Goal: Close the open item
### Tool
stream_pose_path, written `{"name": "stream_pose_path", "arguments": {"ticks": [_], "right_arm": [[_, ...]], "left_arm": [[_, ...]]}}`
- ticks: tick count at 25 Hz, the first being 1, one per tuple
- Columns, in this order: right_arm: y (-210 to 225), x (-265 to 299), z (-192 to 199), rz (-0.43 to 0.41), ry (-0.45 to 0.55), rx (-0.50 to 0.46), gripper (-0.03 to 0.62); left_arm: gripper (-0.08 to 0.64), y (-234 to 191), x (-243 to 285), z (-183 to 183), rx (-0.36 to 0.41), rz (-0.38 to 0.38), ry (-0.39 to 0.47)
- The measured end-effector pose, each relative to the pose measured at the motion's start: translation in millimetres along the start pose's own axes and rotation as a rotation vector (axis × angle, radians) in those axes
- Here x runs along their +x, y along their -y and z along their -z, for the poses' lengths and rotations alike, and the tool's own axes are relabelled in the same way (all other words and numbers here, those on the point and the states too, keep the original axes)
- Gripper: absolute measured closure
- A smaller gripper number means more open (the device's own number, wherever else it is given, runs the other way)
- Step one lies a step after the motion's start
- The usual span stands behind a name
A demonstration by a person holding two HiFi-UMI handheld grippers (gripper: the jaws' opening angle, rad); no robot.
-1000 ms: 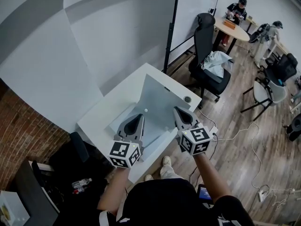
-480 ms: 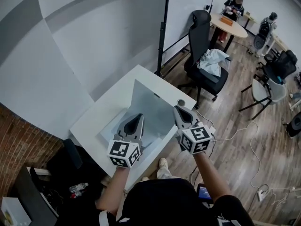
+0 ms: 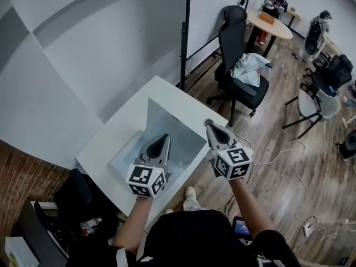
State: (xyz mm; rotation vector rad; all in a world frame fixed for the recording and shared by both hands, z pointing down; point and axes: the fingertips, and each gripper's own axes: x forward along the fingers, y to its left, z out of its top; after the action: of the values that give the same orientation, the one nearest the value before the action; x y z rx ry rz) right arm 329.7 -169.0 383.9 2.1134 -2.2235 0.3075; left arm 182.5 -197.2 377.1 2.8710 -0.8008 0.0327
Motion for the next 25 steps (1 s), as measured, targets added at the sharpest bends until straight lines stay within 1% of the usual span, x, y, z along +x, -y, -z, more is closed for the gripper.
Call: {"name": "stream_pose_path", "arguments": {"ticks": [10, 25], "right_arm": [[49.7, 31.1, 17.4, -0.012, -0.047, 0.032, 0.555], [77.2, 106.2, 38.0, -0.106, -0.111, 0.05, 0.555]], "left_arm": [[0.551, -2.9, 49.1, 17.5, -0.005, -0.016, -0.049], [0.551, -42.9, 83.1, 34.9, -0.032, -0.132, -0.092]]}}
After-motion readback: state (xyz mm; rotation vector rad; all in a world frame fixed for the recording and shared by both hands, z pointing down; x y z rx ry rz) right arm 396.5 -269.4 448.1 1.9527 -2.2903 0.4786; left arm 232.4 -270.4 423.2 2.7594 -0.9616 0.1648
